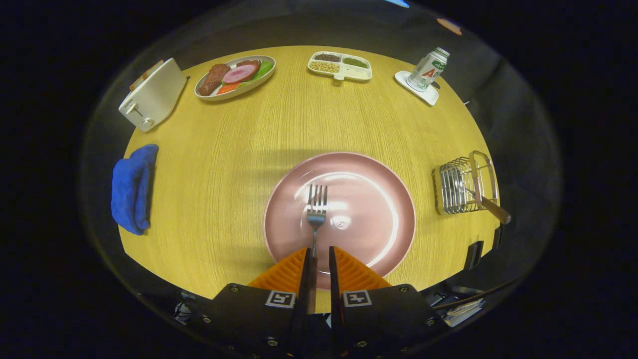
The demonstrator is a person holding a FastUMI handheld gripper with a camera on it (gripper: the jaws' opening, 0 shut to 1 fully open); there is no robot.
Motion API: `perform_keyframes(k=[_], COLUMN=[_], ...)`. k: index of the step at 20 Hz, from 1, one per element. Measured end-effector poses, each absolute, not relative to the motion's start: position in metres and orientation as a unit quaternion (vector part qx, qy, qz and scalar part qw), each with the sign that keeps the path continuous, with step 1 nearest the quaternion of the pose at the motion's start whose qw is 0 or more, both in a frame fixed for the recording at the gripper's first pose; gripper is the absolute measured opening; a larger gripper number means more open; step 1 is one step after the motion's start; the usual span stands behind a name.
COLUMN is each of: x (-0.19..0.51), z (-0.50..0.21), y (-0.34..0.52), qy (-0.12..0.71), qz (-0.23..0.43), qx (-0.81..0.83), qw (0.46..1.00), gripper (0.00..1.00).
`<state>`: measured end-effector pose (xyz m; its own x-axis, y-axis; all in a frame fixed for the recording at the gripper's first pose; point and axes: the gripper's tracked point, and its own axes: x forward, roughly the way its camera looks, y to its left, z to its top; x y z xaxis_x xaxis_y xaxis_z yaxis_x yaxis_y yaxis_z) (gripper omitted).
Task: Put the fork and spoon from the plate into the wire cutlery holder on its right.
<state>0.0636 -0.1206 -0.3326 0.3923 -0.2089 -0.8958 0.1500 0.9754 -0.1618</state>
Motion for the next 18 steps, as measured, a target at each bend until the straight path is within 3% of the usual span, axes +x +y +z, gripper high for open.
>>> perform_keyframes(k=[16, 17, 18], x=[0.059, 0.051, 0.047], z=[-0.382, -0.379, -0.376], y=[-0.127, -0.125, -0.117], qy=[0.576, 0.577, 0.577], qz=[-0.098, -0.094, -0.092], qx=[-0.03, -0.03, -0.032], qw=[0.811, 0.811, 0.811], gripper=[0.21, 0.11, 0.11])
